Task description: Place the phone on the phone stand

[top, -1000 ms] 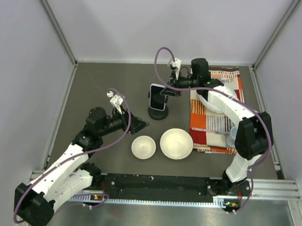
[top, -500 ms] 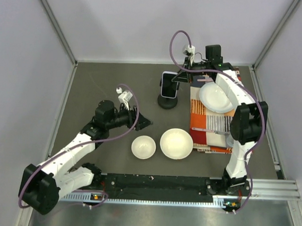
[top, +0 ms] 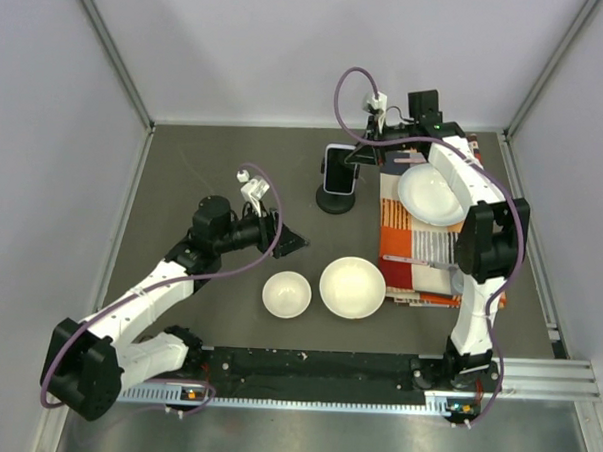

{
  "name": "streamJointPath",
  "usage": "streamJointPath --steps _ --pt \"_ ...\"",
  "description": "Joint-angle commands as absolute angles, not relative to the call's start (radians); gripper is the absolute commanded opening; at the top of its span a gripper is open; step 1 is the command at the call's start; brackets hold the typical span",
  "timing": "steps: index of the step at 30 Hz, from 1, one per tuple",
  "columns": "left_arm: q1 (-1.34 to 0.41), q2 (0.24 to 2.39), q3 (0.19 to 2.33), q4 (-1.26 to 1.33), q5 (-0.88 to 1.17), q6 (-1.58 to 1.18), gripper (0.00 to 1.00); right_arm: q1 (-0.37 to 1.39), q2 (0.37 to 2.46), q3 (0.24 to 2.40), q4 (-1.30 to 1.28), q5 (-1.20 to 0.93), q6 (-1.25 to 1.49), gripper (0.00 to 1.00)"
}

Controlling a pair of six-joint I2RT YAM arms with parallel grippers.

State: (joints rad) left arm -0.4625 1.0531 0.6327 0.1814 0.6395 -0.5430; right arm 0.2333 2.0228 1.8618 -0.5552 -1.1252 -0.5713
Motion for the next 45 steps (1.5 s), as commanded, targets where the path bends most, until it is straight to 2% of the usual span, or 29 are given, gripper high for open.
streamJointPath --steps 1,9,12,13,15,19,22,27,41,45 --pt "-0.460 1.043 0.669 0.250 0.670 -0.523 0.70 0.221 2.002 1.925 -0.505 -1.065 -0.637 0.00" --pt "-0.460 1.032 0.646 0.262 0.658 -0.538 0.70 0.222 2.011 1.925 -0.505 -1.059 -0.612 0.00" --pt "-0.460 1.032 0.644 0.268 0.653 -0.540 0.69 0.229 2.010 1.917 -0.503 -1.008 -0.603 0.12" --pt "-0.462 1.032 0.643 0.270 0.649 -0.543 0.70 0.232 2.008 1.910 -0.502 -0.996 -0.603 0.22" --pt "-0.462 1.038 0.640 0.276 0.646 -0.546 0.70 0.242 2.008 1.905 -0.499 -0.957 -0.598 0.28" --pt "-0.469 1.034 0.631 0.278 0.635 -0.551 0.69 0.253 2.003 1.901 -0.489 -0.911 -0.591 0.46" --pt "-0.472 1.006 0.615 0.268 0.623 -0.549 0.69 0.261 1.991 1.891 -0.477 -0.884 -0.577 0.54" --pt "-0.472 0.988 0.615 0.241 0.617 -0.542 0.69 0.265 1.933 1.844 -0.439 -0.890 -0.554 0.61" --pt "-0.479 0.996 0.609 0.255 0.607 -0.548 0.70 0.284 1.898 1.818 -0.433 -0.865 -0.555 0.63" --pt "-0.483 0.997 0.606 0.262 0.603 -0.552 0.70 0.311 1.872 1.836 -0.440 -0.775 -0.514 0.67"
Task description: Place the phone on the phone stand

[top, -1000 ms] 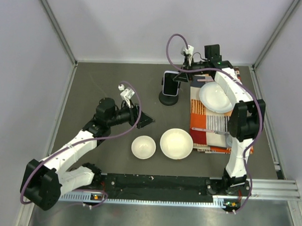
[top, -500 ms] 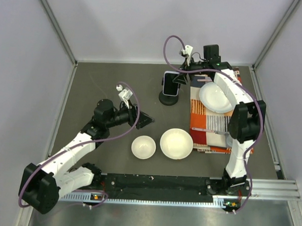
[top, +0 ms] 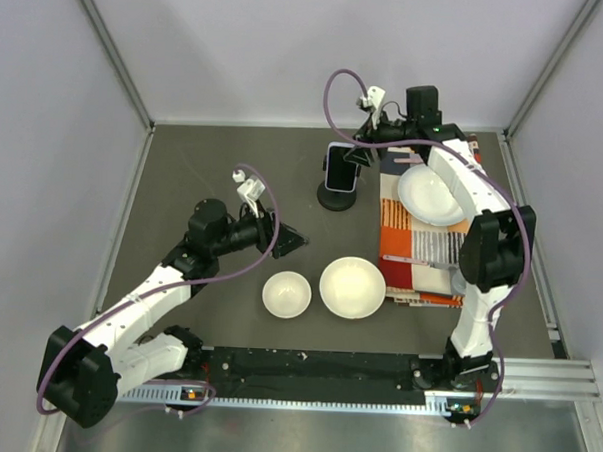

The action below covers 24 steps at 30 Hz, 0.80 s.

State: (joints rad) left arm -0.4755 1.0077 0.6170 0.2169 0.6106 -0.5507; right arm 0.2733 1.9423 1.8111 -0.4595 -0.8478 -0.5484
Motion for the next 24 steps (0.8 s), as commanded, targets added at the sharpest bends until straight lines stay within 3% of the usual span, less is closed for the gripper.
streamJointPath --steps 1,12,14,19,24 --pt "-0.485 1.000 0.606 0.264 0.601 -0.554 0.70 0.314 1.849 1.841 -0.452 -0.715 -0.503 0.68" --pt "-0.495 0.982 0.603 0.253 0.592 -0.554 0.70 0.331 1.536 1.730 -0.468 -0.485 -0.396 0.78" --pt "-0.497 0.974 0.598 0.249 0.591 -0.552 0.70 0.330 1.490 1.697 -0.460 -0.450 -0.388 0.84" --pt "-0.499 0.968 0.595 0.242 0.583 -0.552 0.70 0.330 1.364 1.661 -0.433 -0.224 -0.324 0.88" --pt "-0.502 0.962 0.594 0.242 0.581 -0.551 0.70 0.330 1.342 1.707 -0.449 0.040 -0.207 0.99"
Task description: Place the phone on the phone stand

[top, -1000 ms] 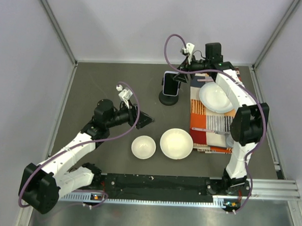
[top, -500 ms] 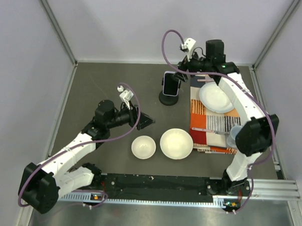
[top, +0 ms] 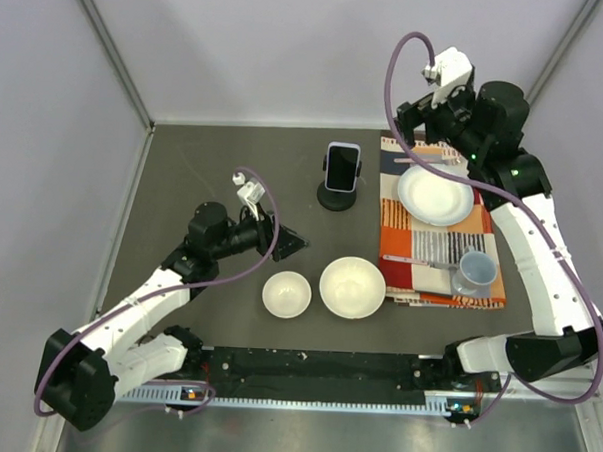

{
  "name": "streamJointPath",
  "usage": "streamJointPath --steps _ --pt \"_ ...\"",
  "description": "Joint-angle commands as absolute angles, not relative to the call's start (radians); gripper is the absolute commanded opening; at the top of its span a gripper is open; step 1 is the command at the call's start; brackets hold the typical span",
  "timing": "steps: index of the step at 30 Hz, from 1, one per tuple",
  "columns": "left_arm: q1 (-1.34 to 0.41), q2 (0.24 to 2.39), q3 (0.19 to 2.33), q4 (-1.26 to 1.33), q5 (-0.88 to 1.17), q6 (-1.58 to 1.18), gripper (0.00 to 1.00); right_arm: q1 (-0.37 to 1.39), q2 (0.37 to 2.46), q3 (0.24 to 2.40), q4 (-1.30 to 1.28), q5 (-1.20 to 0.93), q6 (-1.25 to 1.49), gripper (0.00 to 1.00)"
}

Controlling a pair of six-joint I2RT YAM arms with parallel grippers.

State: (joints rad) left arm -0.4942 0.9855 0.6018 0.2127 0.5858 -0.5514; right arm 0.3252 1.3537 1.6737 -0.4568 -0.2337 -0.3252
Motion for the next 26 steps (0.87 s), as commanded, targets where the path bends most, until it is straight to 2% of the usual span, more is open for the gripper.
streamJointPath --steps 1,5,12,17,20,26 --pt "-0.502 0.960 0.592 0.242 0.581 -0.551 0.70 0.330 1.344 1.735 -0.462 0.087 -0.148 0.99" --pt "-0.503 0.957 0.589 0.241 0.581 -0.552 0.70 0.330 1.335 1.813 -0.515 0.222 0.001 0.99" --pt "-0.506 0.925 0.600 0.203 0.577 -0.549 0.70 0.353 1.237 1.875 -0.611 0.203 0.124 0.99" --pt "-0.508 0.815 0.663 0.100 0.543 -0.552 0.72 0.357 1.132 1.807 -0.591 0.094 0.182 0.99" --pt "-0.508 0.737 0.690 0.019 0.505 -0.564 0.72 0.357 1.004 1.686 -0.536 0.037 0.192 0.99" --pt "-0.508 0.582 0.692 -0.119 0.466 -0.601 0.73 0.356 0.767 1.531 -0.488 0.046 0.201 0.99"
